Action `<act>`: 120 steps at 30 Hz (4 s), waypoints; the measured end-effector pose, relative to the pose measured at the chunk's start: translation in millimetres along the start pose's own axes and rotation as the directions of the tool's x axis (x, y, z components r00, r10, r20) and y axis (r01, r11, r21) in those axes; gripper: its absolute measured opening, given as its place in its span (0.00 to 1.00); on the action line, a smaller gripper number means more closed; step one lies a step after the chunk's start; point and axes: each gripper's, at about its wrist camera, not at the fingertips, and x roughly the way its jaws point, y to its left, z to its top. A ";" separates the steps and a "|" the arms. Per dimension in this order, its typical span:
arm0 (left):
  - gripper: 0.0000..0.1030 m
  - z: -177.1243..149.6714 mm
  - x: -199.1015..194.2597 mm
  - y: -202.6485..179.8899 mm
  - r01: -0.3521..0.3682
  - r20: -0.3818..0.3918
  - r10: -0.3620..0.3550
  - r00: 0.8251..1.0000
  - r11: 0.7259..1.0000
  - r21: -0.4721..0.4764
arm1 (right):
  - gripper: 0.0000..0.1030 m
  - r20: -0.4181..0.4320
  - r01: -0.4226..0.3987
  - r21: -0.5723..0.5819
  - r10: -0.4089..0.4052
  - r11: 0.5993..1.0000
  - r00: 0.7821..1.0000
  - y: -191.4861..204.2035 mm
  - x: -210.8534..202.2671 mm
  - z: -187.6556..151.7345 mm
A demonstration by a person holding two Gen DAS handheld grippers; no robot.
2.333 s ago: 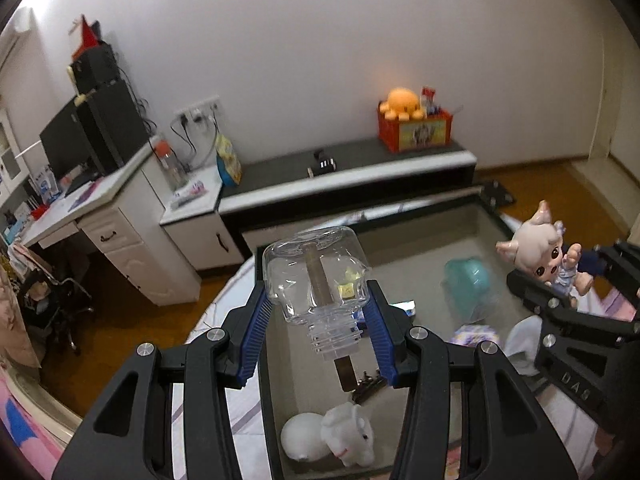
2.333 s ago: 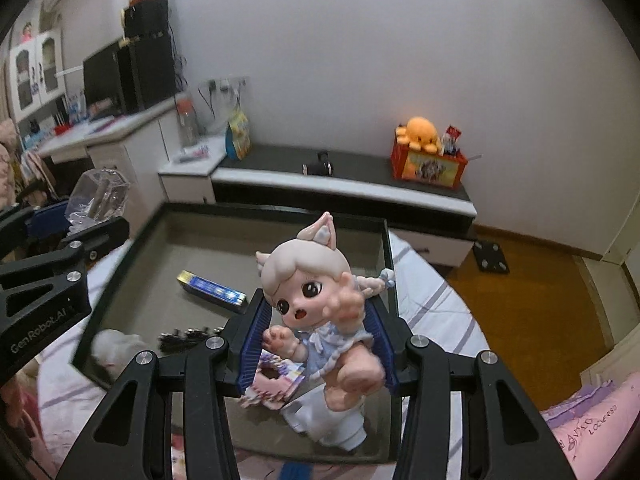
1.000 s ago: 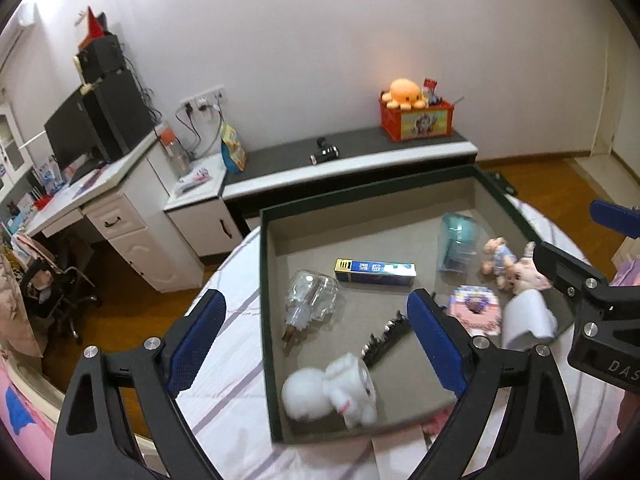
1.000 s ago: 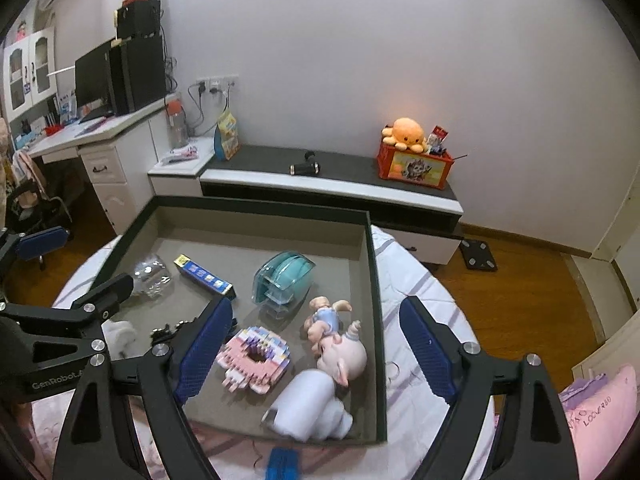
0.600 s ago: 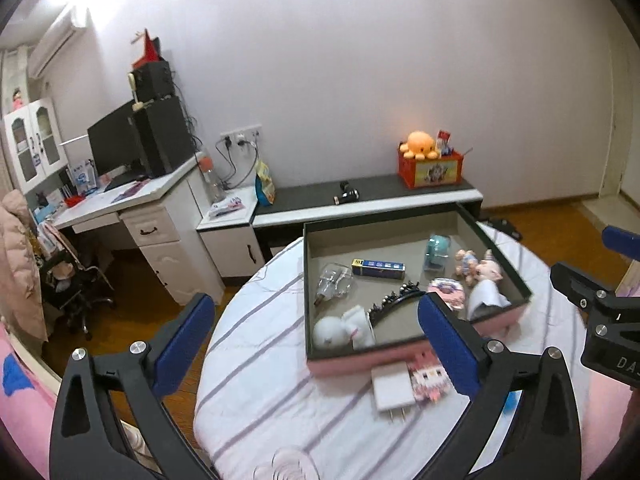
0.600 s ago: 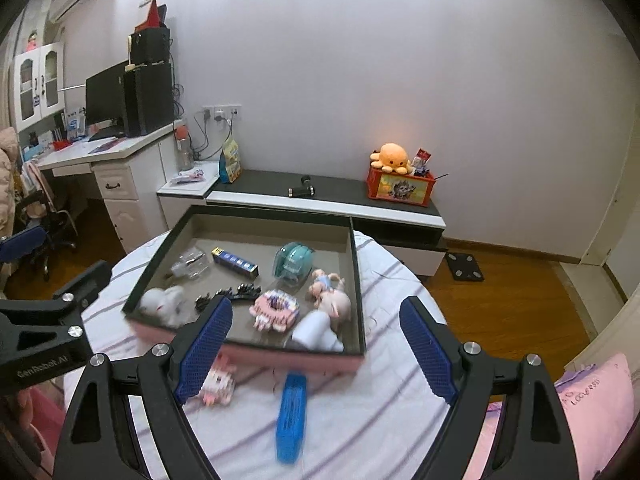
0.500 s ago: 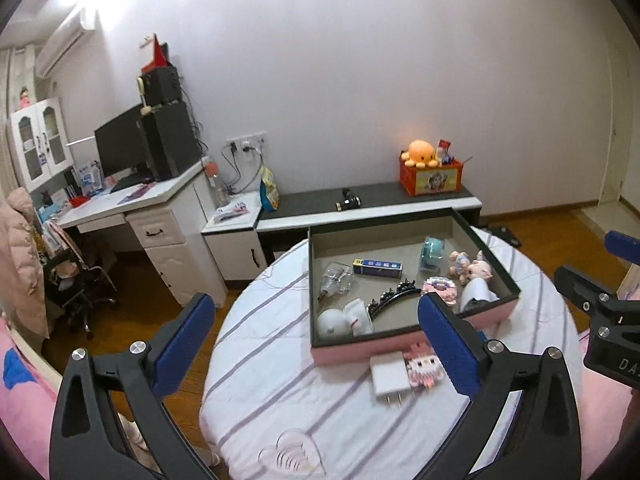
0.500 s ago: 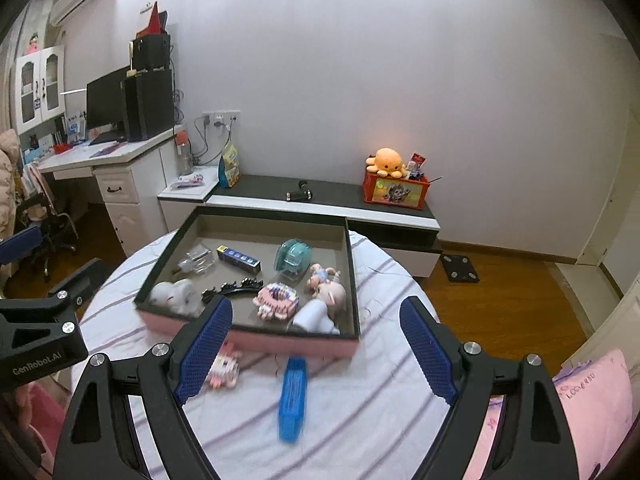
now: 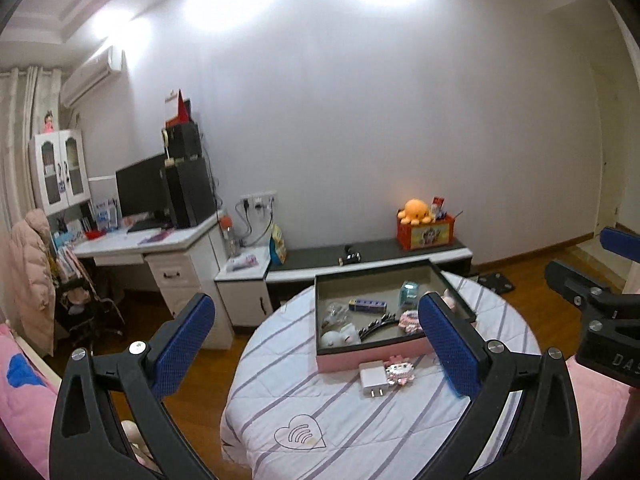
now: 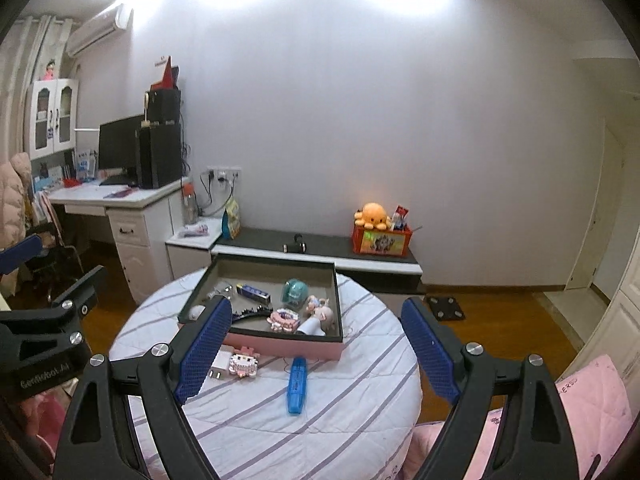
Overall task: Organize rigid objects
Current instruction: 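Withdraw both grippers and move them toward the charger and highlighter, then grasp the white charger with the left gripper while the right grasps the blue highlighter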
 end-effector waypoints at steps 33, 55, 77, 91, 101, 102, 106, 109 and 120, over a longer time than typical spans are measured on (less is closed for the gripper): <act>1.00 -16.5 17.8 -4.0 -0.026 -0.037 0.025 0.999 0.999 -0.028 | 1.00 0.033 0.069 -0.008 -0.068 0.998 0.997 1.7 -5.2 -5.5; 1.00 -135.5 205.1 -46.2 0.055 -0.583 -0.031 0.812 0.998 0.023 | 1.00 -0.544 0.066 -0.079 -0.099 0.995 0.833 2.5 197.9 -129.6; 1.00 -148.5 259.9 -55.5 0.130 -0.678 -0.140 0.722 0.989 -0.066 | 1.00 -0.604 0.029 -0.048 -0.052 0.998 0.795 0.7 249.7 -143.6; 1.00 -144.0 271.9 -37.4 0.030 -0.686 -0.139 0.714 0.985 -0.169 | 1.00 -0.604 0.004 -0.038 -0.026 0.999 0.797 -3.6 251.3 -144.8; 0.75 -149.9 268.4 -48.6 0.016 -0.653 -0.090 0.752 0.993 -0.118 | 0.87 -0.593 0.000 -0.019 -0.012 1.000 0.805 -0.2 254.1 -142.7; 0.66 -150.4 260.0 -48.1 0.025 -0.642 -0.094 0.761 0.993 -0.115 | 0.84 -0.590 -0.014 -0.011 0.005 1.000 0.807 1.2 254.3 -142.3; 0.39 -150.3 239.4 -57.1 0.063 -0.626 -0.118 0.771 0.992 -0.109 | 0.46 -0.571 -0.055 0.031 0.063 0.998 0.819 5.9 257.9 -138.1; 0.39 -148.1 235.8 -50.9 0.086 -0.623 -0.151 0.768 0.987 -0.132 | 0.26 -0.564 -0.055 0.031 0.063 0.998 0.823 10.3 256.2 -135.6; 0.39 -145.8 252.2 -39.1 0.104 -0.626 -0.176 0.759 0.983 -0.150 | 0.26 -0.559 -0.069 0.100 0.113 0.993 0.822 -8.5 256.1 -128.2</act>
